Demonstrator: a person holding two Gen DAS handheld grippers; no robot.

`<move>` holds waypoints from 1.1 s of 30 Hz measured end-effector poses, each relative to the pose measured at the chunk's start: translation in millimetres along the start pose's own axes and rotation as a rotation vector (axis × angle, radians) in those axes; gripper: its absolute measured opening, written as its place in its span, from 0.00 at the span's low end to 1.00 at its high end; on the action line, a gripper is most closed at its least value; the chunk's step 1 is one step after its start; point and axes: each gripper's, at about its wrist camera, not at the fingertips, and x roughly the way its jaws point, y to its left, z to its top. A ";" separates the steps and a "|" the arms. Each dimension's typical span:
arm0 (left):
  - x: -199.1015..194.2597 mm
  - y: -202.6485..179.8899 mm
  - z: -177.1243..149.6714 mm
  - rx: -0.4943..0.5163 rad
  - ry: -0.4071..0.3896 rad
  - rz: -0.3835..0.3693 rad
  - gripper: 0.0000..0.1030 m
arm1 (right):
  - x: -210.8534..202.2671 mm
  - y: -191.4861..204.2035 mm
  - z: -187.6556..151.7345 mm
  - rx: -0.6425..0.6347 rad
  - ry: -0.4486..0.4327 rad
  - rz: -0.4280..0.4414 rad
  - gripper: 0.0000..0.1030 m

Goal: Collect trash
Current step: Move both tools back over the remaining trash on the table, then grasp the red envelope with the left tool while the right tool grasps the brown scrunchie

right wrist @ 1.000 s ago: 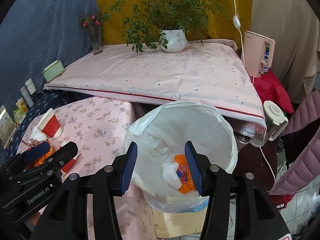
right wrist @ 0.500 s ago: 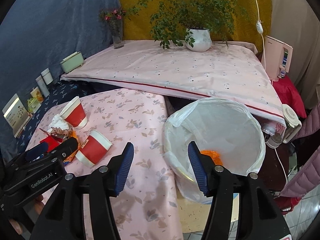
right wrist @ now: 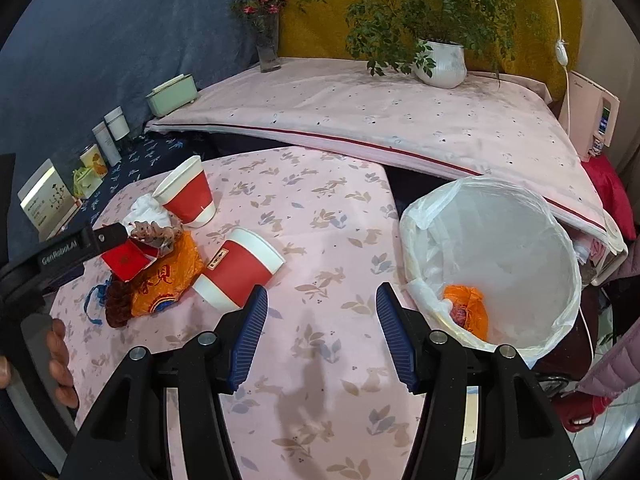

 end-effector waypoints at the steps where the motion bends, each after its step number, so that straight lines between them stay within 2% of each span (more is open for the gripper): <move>1: 3.7 5.3 5.0 -0.018 0.011 0.001 0.90 | 2.0 3.9 1.0 -0.006 0.002 0.004 0.54; 5: 20.8 27.1 24.1 -0.114 0.051 -0.011 0.89 | 12.5 24.4 3.8 -0.029 0.012 0.019 0.54; 7: 27.2 35.1 32.1 -0.143 0.063 -0.013 0.85 | 18.0 34.2 5.4 -0.040 0.019 0.026 0.54; 14: 47.7 49.3 41.2 -0.178 0.114 -0.020 0.71 | 40.8 71.1 14.6 -0.077 0.037 0.068 0.54; 17: 55.8 56.7 38.9 -0.187 0.140 -0.028 0.53 | 49.9 87.0 19.6 -0.097 0.038 0.081 0.54; 19: 59.5 61.9 37.0 -0.194 0.157 -0.045 0.36 | 56.2 96.3 22.5 -0.107 0.043 0.094 0.54; 21: 61.6 69.2 34.6 -0.205 0.167 -0.064 0.24 | 64.0 105.2 24.6 -0.114 0.053 0.105 0.54; 22: 61.8 71.7 33.7 -0.206 0.169 -0.066 0.22 | 67.4 109.1 25.3 -0.119 0.058 0.108 0.54; 27: 55.6 85.4 28.5 -0.195 0.156 -0.088 0.15 | 85.8 130.2 26.9 -0.143 0.089 0.139 0.54; 33: 52.4 94.6 26.0 -0.191 0.147 -0.108 0.14 | 102.5 141.9 37.4 -0.079 0.107 0.197 0.54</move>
